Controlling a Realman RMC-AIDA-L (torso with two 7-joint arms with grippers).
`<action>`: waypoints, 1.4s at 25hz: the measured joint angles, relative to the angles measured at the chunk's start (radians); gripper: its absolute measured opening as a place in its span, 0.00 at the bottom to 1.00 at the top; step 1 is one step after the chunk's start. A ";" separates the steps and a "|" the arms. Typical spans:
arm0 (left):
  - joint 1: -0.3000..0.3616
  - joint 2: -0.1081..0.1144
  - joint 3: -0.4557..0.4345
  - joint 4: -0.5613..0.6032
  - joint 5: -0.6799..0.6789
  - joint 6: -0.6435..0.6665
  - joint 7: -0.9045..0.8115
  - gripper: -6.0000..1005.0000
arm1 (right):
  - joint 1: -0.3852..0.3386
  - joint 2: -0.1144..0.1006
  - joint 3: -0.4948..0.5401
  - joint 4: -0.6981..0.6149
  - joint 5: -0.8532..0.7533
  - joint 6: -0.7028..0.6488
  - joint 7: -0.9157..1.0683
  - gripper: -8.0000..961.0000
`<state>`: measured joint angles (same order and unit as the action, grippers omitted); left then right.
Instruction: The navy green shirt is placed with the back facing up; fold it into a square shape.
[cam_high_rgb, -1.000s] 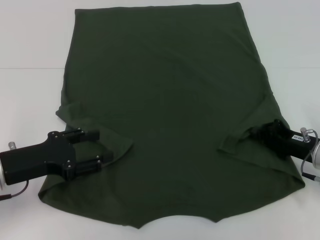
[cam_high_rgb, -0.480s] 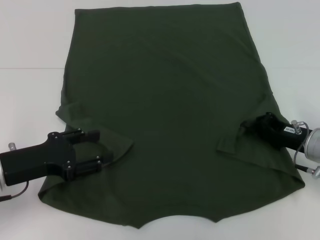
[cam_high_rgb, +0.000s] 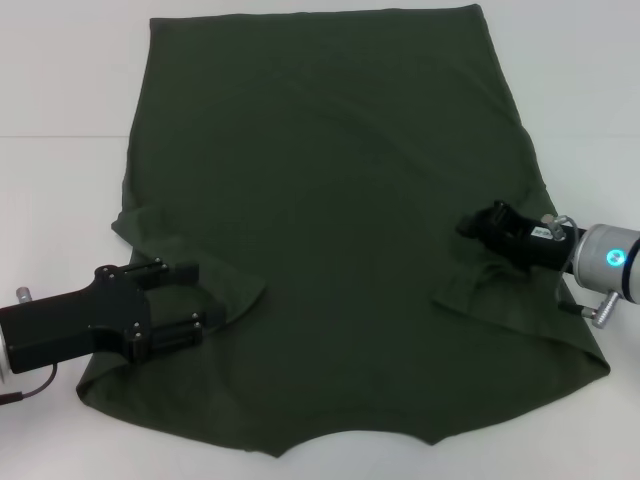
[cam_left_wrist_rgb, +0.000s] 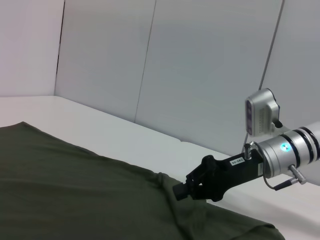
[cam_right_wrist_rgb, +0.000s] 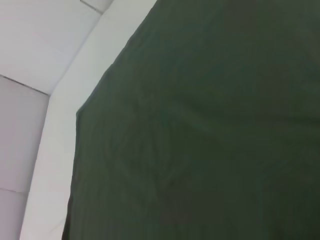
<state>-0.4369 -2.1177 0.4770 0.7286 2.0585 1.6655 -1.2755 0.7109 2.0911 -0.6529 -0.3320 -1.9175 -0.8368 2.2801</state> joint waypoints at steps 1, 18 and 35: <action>0.000 0.000 0.000 0.000 -0.001 0.000 0.000 0.70 | 0.003 0.000 -0.004 0.000 0.001 0.002 0.000 0.05; 0.003 0.001 0.000 -0.001 -0.023 0.001 -0.001 0.70 | -0.173 -0.003 0.009 -0.008 0.259 -0.200 -0.128 0.25; 0.001 -0.001 0.000 -0.004 -0.033 0.000 0.001 0.70 | -0.214 -0.021 0.007 0.044 0.268 -0.204 -0.002 0.84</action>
<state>-0.4357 -2.1189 0.4770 0.7245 2.0251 1.6658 -1.2744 0.4972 2.0702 -0.6458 -0.2879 -1.6494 -1.0411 2.2782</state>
